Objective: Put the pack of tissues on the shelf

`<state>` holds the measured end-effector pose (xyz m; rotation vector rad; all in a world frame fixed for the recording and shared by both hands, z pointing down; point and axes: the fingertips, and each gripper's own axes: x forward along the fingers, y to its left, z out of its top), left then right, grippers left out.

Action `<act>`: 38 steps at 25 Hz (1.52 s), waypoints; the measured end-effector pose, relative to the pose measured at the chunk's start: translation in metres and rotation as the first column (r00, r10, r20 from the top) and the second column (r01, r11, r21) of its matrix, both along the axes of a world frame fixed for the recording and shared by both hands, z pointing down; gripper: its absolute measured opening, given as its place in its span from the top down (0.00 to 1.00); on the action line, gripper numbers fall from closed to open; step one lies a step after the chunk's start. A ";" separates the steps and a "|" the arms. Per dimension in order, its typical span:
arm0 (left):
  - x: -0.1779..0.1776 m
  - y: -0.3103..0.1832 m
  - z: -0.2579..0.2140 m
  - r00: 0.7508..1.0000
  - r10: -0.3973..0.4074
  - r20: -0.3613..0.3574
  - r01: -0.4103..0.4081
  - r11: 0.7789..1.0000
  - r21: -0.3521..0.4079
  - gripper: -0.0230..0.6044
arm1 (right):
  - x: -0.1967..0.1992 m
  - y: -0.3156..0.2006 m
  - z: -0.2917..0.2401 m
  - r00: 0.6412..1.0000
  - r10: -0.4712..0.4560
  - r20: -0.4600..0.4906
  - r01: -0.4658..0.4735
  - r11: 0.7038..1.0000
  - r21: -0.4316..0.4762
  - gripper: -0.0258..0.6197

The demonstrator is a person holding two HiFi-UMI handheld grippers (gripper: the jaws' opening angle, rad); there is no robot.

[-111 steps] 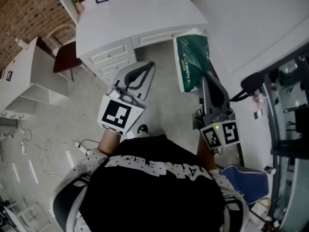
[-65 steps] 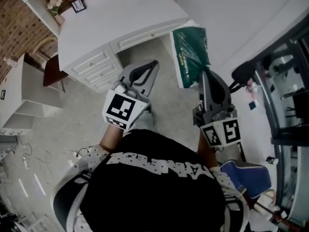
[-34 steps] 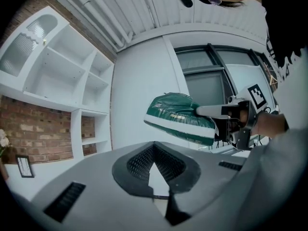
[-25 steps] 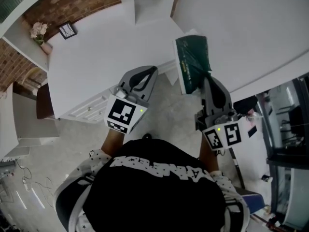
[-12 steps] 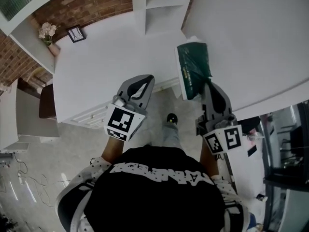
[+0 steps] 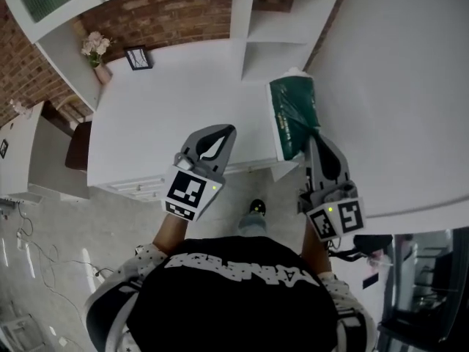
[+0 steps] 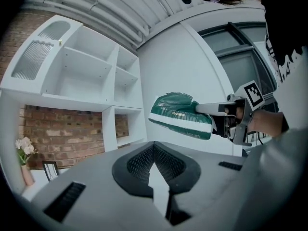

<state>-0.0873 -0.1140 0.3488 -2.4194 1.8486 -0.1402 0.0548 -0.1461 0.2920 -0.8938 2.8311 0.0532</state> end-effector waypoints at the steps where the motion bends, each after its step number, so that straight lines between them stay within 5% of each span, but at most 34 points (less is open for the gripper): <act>1: 0.001 -0.007 -0.002 1.000 -0.007 0.006 0.007 1.000 0.001 0.92 | -0.002 -0.008 -0.001 1.000 -0.014 -0.002 0.014 1.000 0.001 0.91; 19: 0.055 -0.140 -0.015 0.998 0.011 0.057 -0.010 1.000 -0.005 0.90 | -0.021 -0.126 -0.035 0.973 -0.230 -0.004 0.229 0.970 0.080 0.91; 25: 0.085 -0.178 -0.011 0.997 0.031 0.072 -0.029 0.999 -0.018 0.76 | -0.018 -0.161 -0.037 0.964 -0.266 -0.013 0.266 0.961 0.082 0.91; 38: 0.079 -0.228 0.000 0.995 -0.026 0.093 0.030 0.998 -0.049 0.72 | -0.045 -0.214 -0.033 0.953 -0.295 -0.065 0.301 0.949 0.092 0.91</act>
